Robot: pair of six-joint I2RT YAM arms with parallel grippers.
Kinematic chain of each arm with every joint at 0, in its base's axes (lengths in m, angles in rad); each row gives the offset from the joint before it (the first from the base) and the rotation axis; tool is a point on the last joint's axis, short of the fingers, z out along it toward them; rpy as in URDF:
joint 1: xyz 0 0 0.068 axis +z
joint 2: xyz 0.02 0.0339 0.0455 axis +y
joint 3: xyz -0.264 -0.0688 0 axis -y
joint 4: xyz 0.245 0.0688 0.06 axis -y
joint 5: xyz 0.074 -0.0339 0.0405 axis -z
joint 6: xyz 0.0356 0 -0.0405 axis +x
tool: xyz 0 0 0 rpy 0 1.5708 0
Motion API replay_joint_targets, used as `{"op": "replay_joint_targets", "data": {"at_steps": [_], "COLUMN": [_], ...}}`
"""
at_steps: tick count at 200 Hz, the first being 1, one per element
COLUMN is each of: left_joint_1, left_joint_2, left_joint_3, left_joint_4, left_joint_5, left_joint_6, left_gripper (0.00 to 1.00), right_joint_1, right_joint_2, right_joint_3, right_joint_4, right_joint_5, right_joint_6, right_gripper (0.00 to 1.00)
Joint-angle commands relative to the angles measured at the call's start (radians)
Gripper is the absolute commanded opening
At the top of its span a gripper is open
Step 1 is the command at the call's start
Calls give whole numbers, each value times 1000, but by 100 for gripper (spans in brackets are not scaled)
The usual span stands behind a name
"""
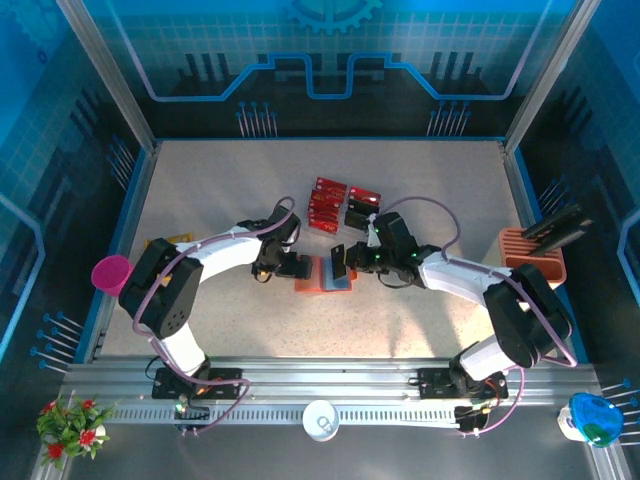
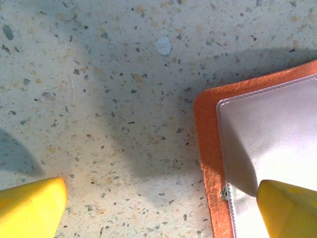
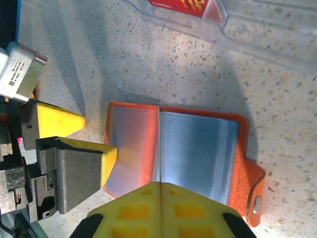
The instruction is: Put the credit cards into the card holder
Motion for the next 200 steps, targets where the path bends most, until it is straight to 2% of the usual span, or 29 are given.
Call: {"op": "replay_joint_targets", "data": {"at_steps": [1,31,67,200], "left_joint_1": [0,0,1,1], "left_joint_2": [-23,-18,-13,-4], "left_joint_3": [-19,-22,-25,-28], "left_joint_4": [-25,-32,-36,-33], "left_joint_5": [-20,-30,-34,-25], "left_joint_6": [13,14,19,21], "left_gripper": [99,99,99,99], "right_joint_1": [22,38,47,61], "right_joint_2": [-13,7,50,168], "right_joint_3": [-43,-99,-129,-146], "right_joint_4": [175,310,392,480], "right_joint_5": [2,25,32,12], "right_joint_6": [117,174,219,243], "right_gripper": [0,0,0,0]}}
